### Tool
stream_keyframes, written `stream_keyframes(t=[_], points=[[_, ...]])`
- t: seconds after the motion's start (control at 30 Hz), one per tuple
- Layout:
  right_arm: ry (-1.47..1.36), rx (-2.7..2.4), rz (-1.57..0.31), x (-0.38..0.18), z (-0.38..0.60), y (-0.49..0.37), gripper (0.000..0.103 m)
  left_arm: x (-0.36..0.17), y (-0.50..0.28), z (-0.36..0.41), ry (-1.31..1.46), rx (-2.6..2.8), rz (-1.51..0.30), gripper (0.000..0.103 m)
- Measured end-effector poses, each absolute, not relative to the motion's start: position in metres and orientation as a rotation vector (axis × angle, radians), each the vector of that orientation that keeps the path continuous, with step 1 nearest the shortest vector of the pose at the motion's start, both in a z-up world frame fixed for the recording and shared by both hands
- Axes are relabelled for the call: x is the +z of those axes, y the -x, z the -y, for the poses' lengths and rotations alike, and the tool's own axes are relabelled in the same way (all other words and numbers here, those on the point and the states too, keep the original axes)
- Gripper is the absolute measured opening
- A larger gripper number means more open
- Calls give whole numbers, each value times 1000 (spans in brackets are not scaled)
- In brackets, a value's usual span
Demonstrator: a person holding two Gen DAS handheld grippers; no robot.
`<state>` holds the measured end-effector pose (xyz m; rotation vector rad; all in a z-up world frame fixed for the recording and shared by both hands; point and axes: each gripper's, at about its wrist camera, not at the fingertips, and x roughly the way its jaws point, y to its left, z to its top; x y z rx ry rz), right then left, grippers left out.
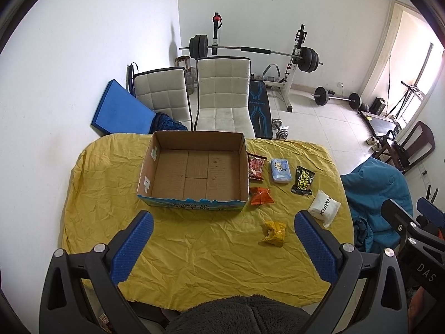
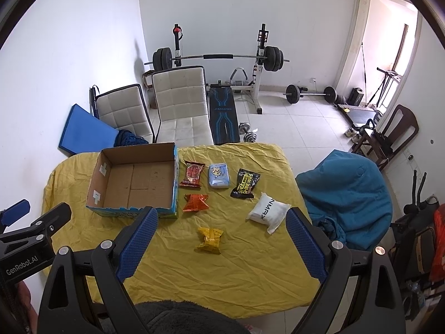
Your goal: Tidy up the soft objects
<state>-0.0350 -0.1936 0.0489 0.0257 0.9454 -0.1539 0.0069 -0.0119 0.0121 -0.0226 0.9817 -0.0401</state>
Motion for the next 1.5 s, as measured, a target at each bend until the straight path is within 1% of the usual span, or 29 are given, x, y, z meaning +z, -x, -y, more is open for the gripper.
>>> stream_keyframes(t=[0.73, 0.97, 1.07, 1.2, 1.3, 1.5], points=[[-28, -165, -934, 46, 195, 29, 95, 10, -14, 13, 29, -39, -987, 103], [-72, -197, -987, 24, 221, 10, 95, -9, -33, 28, 35, -72, -1022, 103], [-115, -244, -1034, 4, 253, -6, 95, -24, -53, 42, 37, -101, -1047, 103], [-169, -311, -1112, -37, 307, -33, 95, -57, -86, 69, -1, -126, -1108, 103], [-203, -355, -1199, -82, 348, -59, 95, -93, -117, 94, -32, -147, -1168, 103], [-324, -360, -1395, -207, 422, -115, 95, -173, -182, 142, -54, -193, -1298, 103]])
